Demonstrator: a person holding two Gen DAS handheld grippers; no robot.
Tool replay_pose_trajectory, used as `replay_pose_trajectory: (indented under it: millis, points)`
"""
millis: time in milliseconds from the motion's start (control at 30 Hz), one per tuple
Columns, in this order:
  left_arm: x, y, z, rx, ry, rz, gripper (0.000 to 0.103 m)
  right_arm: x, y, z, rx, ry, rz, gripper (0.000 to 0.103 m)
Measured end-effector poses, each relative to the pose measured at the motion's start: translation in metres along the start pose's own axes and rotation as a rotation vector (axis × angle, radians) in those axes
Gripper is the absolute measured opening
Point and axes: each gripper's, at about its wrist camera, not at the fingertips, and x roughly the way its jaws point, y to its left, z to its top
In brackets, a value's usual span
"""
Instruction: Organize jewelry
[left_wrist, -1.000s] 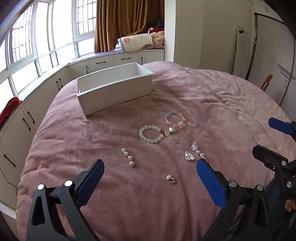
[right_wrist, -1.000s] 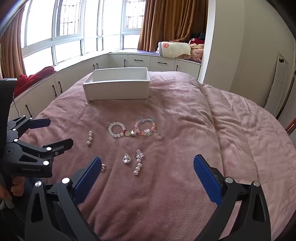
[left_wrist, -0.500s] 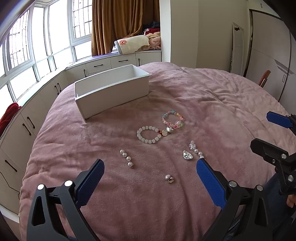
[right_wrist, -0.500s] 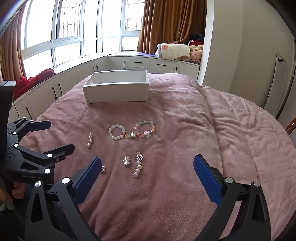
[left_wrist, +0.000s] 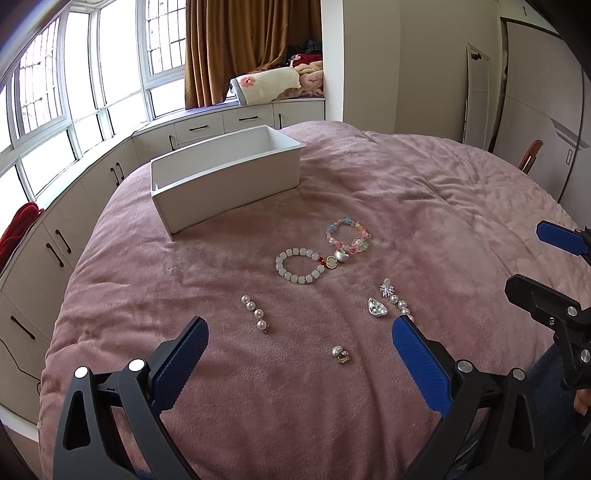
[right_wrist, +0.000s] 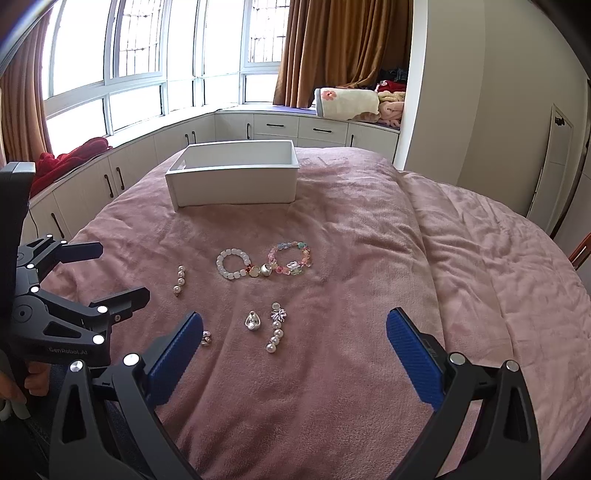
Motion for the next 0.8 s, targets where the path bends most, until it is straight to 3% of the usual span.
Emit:
replay_pose_trajectory:
  millis: [800]
  points:
    - [0.0007,-0.0001,-0.0010,0.000,-0.003,0.004,0.101,-0.0038,-0.0021,0.0030,0.004,-0.013,-0.007,0.098]
